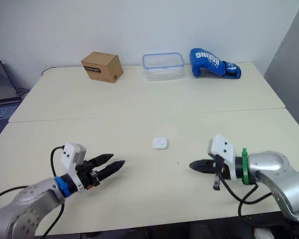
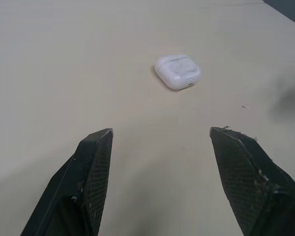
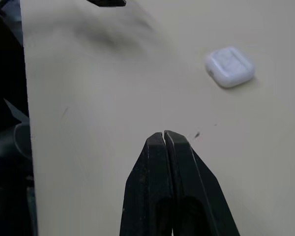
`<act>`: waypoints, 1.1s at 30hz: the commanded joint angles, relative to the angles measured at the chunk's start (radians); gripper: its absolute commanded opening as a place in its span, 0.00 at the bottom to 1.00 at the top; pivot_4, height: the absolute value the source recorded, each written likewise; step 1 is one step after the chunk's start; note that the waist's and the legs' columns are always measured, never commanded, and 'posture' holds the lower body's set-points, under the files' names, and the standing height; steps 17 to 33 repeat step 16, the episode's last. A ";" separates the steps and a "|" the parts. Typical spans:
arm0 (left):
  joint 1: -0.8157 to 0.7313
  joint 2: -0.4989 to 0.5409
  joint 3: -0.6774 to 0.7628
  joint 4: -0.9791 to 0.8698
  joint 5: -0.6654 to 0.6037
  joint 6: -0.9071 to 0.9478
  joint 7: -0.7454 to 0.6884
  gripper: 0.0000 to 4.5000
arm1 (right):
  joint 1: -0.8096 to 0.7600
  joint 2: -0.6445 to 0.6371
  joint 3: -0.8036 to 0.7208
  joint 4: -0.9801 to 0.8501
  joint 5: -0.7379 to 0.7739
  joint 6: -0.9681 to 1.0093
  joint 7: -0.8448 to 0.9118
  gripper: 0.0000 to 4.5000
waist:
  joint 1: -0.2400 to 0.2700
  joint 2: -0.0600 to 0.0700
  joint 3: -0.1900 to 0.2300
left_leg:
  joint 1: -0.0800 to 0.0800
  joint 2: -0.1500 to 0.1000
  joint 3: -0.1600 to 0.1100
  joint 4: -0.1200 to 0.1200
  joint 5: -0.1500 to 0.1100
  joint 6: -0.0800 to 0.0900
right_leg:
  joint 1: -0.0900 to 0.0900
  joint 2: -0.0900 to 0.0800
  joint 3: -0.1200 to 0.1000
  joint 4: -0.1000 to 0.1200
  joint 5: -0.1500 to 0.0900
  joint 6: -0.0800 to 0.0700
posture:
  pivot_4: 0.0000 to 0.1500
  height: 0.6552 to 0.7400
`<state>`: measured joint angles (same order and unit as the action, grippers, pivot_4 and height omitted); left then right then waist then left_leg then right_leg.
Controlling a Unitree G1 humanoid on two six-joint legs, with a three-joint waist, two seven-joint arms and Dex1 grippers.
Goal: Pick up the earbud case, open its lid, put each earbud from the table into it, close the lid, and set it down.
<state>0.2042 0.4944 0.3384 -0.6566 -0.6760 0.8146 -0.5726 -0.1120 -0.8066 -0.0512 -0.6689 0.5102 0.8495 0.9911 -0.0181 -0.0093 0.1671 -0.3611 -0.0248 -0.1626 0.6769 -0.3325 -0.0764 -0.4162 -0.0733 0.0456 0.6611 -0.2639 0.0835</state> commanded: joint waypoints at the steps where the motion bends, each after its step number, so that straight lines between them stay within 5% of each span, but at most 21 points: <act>1: 0.092 -0.029 -0.006 -0.070 0.037 -0.091 0.022 0.73 | 0.046 0.003 -0.006 -0.054 0.024 0.007 -0.050 0.00 | 0.001 0.000 0.000 | 0.001 0.000 0.000 0.000 0.000 0.000 | 0.001 0.000 0.000 0.000 0.000 0.000 | 1.00 1.00; 7: 0.160 -0.022 -0.052 0.008 0.139 -0.240 0.000 0.73 | 0.055 -0.004 0.042 -0.002 0.005 -0.032 -0.075 0.00 | 0.005 0.000 0.000 | 0.012 0.000 0.001 -0.002 -0.001 0.001 | 0.013 0.001 -0.001 -0.003 -0.001 0.000 | 1.00 1.00; 33: 0.151 -0.029 -0.041 0.054 0.110 -0.293 -0.016 0.73 | 0.054 -0.020 0.058 0.005 0.012 -0.045 -0.087 0.00 | 0.009 0.000 0.000 | 0.012 0.001 0.001 -0.003 -0.001 0.002 | 0.012 0.001 -0.001 -0.004 -0.001 0.000 | 1.00 1.00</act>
